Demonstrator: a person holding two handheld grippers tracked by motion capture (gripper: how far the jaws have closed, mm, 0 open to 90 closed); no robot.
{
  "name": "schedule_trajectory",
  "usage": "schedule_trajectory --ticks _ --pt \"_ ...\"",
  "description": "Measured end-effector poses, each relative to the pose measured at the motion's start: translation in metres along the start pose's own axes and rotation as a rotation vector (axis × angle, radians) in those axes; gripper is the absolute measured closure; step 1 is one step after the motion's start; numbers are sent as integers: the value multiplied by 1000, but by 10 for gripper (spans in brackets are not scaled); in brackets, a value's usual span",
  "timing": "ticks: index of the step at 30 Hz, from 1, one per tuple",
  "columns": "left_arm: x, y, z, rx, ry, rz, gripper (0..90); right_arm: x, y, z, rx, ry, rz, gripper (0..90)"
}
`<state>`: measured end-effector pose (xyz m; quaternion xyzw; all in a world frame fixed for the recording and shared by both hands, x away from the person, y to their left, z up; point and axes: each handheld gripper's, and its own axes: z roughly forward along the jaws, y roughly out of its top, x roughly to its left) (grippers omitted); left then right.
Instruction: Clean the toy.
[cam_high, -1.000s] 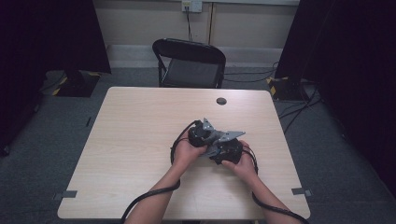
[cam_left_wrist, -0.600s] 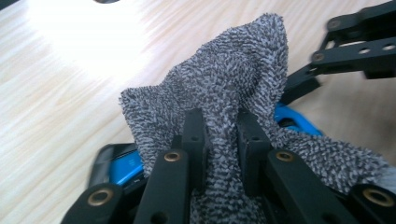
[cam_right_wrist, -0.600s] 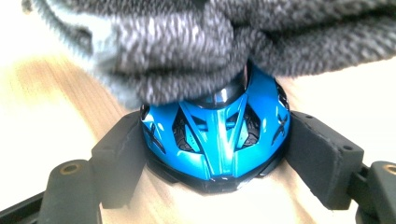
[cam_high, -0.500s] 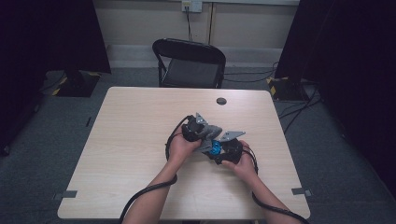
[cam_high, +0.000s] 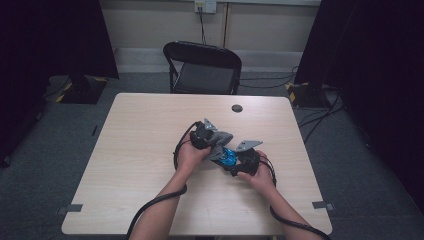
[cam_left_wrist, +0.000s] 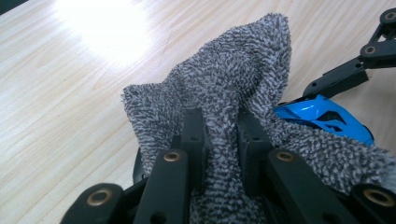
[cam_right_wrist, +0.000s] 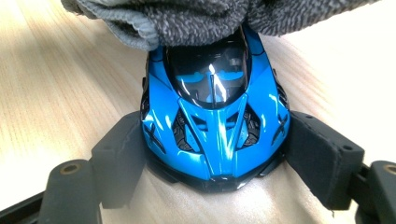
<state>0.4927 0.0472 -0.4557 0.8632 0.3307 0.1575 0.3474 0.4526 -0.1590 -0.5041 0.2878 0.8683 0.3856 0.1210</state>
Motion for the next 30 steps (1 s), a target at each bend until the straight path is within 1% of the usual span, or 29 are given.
schedule_trajectory --ticks 1,5,7,10,12,13,16,17,20,24,26,27,28,30 --pt "0 0 0 0 0 0 766 0 0 0 0 0 0 236" --pt "0 -3 0 -24 2 -21 766 0 0 0 0 0 1 237" --pt "1 -4 -1 -23 -6 -23 765 0 0 0 0 0 1 237" --pt "4 -2 -2 -8 -15 -18 765 0 0 0 0 0 0 237" --pt "6 -2 -2 0 -6 -14 765 0 0 0 -1 -1 0 237" --pt "8 -2 -3 4 13 -10 765 0 0 0 0 0 0 237" --pt "11 -3 -4 2 3 -22 765 0 0 0 0 0 0 237" --pt "14 -4 -6 8 6 -27 765 0 0 0 0 1 0 237" --pt "16 -4 -6 9 7 -30 765 0 0 0 0 1 0 237" --pt "20 -5 -7 11 23 -35 765 0 0 0 0 0 1 237" --pt "21 -5 -8 14 24 -34 765 0 0 0 0 0 0 237" --pt "23 -6 -9 15 36 -32 765 0 0 0 0 0 0 237" --pt "23 -6 -9 15 36 -32 765 0 0 0 0 0 0 237" --pt "28 -8 -11 16 33 -40 766 0 0 0 0 1 0 237"
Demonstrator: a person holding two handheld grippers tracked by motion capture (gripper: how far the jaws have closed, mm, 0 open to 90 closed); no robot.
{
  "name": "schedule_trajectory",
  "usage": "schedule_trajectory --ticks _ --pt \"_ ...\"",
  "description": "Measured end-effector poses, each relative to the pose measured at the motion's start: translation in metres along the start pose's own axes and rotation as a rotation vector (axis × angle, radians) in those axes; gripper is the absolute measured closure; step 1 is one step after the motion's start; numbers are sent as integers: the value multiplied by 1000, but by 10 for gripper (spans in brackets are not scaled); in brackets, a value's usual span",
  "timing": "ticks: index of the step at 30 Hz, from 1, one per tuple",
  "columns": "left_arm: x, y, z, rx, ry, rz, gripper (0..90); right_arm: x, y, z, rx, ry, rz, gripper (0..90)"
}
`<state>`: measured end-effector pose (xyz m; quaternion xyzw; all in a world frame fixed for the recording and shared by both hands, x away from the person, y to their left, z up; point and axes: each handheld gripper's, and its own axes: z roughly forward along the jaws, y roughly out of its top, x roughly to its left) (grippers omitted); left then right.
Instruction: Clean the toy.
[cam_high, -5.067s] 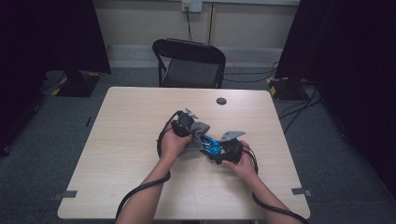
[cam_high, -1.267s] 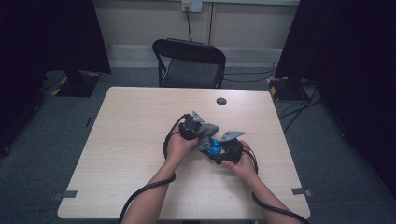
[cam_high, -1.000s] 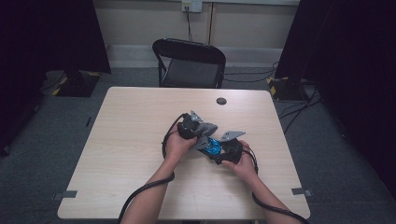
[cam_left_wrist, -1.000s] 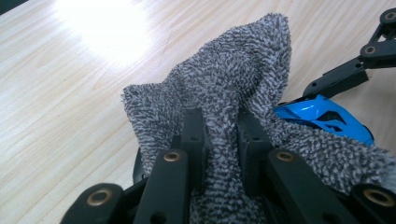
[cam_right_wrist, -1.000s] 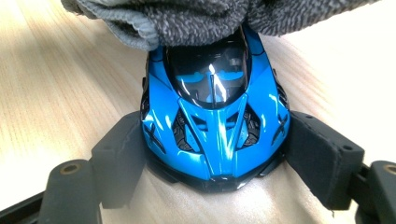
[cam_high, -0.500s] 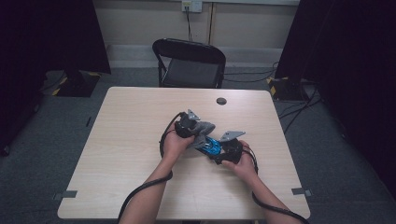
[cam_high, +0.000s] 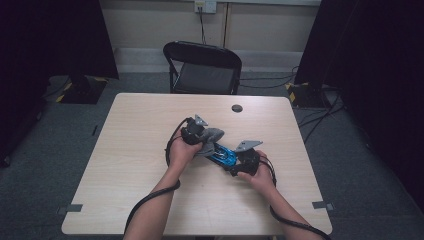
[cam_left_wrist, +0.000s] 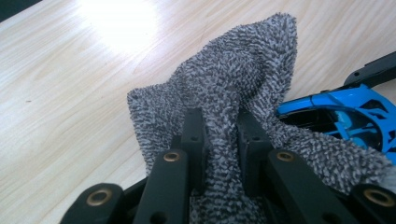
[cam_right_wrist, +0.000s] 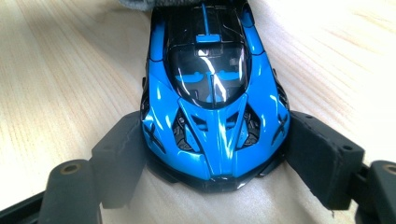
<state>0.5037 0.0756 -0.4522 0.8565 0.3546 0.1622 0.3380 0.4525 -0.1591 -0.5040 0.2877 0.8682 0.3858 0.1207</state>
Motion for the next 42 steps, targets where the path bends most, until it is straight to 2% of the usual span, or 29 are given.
schedule_trajectory --ticks 14,17,21,31,32,36,38,42 --pt "14 -10 -5 5 25 -39 765 0 0 0 0 0 1 237" --pt "17 -13 -6 15 39 -33 766 0 0 0 0 0 1 237" --pt "22 -18 -7 14 33 -55 765 0 0 0 0 -1 1 237" --pt "34 -27 -16 38 73 -87 765 0 0 0 0 -1 1 237" --pt "37 -29 -19 26 77 -97 765 0 0 0 0 0 0 237" --pt "39 -28 -25 16 73 -97 765 0 0 0 0 0 1 237" --pt "38 -26 -30 -1 77 -96 765 0 0 0 0 -1 1 237" --pt "32 -16 -40 -36 56 -84 765 0 0 0 0 -1 1 237"
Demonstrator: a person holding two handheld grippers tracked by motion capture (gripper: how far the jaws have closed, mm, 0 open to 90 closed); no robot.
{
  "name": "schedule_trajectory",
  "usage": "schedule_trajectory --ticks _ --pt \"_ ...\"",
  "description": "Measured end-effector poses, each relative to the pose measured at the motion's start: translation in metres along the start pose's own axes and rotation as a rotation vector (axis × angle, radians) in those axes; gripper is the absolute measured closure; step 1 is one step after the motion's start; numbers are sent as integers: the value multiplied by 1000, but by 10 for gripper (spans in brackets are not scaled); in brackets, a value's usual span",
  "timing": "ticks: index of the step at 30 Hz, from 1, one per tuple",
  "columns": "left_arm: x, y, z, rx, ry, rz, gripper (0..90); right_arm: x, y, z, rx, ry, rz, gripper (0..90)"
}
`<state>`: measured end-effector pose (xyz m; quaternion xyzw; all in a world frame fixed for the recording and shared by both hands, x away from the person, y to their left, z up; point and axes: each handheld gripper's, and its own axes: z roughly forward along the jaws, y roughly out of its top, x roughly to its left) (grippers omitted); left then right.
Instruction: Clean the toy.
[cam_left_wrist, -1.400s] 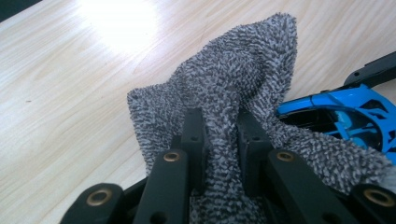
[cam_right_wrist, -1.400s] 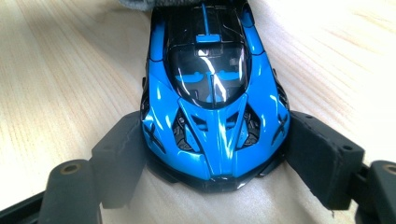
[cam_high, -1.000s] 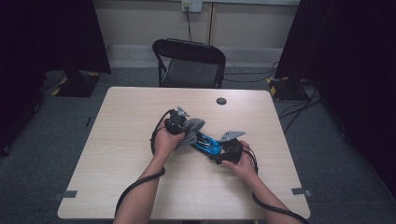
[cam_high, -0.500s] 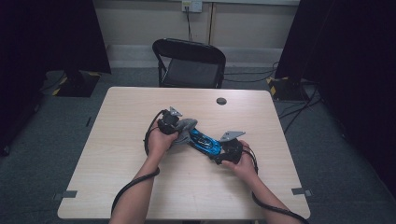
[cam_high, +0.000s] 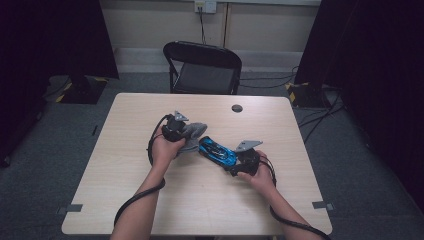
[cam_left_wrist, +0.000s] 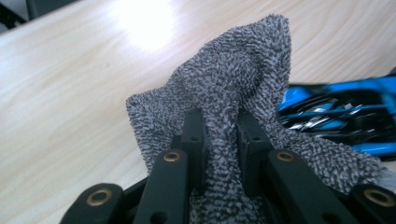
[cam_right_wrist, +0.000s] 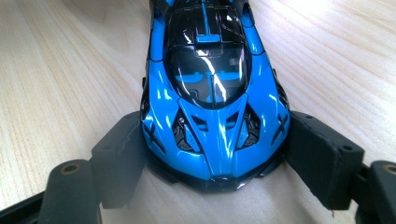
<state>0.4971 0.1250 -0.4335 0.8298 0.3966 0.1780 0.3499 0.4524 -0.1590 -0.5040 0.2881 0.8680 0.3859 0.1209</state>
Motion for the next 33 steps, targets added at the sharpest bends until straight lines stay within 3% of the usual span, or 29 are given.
schedule_trajectory --ticks 2,7,8,10,16,26,33 --pt "-3 3 -2 -13 -10 1 765 0 0 0 0 0 0 237" --pt "-28 17 -5 -35 -63 57 765 0 0 0 0 0 0 237" --pt "-28 17 -5 -35 -63 57 764 0 0 0 0 0 0 237" --pt "-45 22 -2 -45 -96 94 764 0 0 0 0 0 0 237" --pt "-67 27 6 -46 -134 123 764 0 0 0 0 0 0 237" --pt "-103 31 30 0 -194 178 764 0 0 0 1 0 1 237" --pt "-113 28 39 30 -207 206 764 0 0 0 2 0 3 237"
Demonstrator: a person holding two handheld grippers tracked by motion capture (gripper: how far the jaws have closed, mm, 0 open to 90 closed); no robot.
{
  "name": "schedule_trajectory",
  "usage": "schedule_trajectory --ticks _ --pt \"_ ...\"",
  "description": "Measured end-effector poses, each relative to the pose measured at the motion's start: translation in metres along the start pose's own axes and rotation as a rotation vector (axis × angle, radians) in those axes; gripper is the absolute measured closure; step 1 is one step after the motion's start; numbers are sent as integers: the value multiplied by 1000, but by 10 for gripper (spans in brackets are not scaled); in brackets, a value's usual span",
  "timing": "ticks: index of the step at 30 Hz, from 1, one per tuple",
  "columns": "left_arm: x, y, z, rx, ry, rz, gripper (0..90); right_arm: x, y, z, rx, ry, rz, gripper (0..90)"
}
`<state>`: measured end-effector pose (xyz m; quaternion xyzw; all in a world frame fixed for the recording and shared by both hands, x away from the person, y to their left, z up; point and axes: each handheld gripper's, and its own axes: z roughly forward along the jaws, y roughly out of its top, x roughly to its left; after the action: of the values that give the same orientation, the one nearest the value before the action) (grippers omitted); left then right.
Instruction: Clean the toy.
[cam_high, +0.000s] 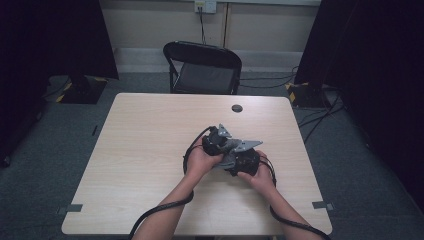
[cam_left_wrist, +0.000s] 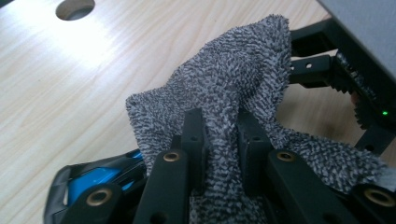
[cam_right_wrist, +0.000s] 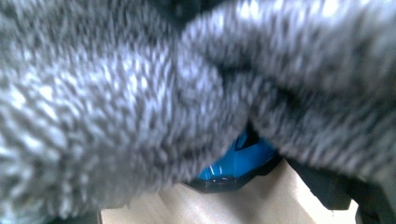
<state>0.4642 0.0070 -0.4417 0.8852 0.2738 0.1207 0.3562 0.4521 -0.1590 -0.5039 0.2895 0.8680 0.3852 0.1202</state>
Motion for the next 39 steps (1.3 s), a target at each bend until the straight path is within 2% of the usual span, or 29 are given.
schedule_trajectory --ticks 10,11,17,28,39 --pt "-7 -7 14 30 -18 22 759 0 0 0 0 0 0 237" --pt "-9 -8 15 37 -6 49 758 0 0 0 0 1 -2 237" --pt "-14 -8 16 43 18 76 758 0 0 0 0 0 -1 237" --pt "-10 -9 14 29 8 58 758 0 0 0 0 0 -2 237" --pt "3 -7 8 25 42 38 755 0 0 0 -1 0 -2 238"
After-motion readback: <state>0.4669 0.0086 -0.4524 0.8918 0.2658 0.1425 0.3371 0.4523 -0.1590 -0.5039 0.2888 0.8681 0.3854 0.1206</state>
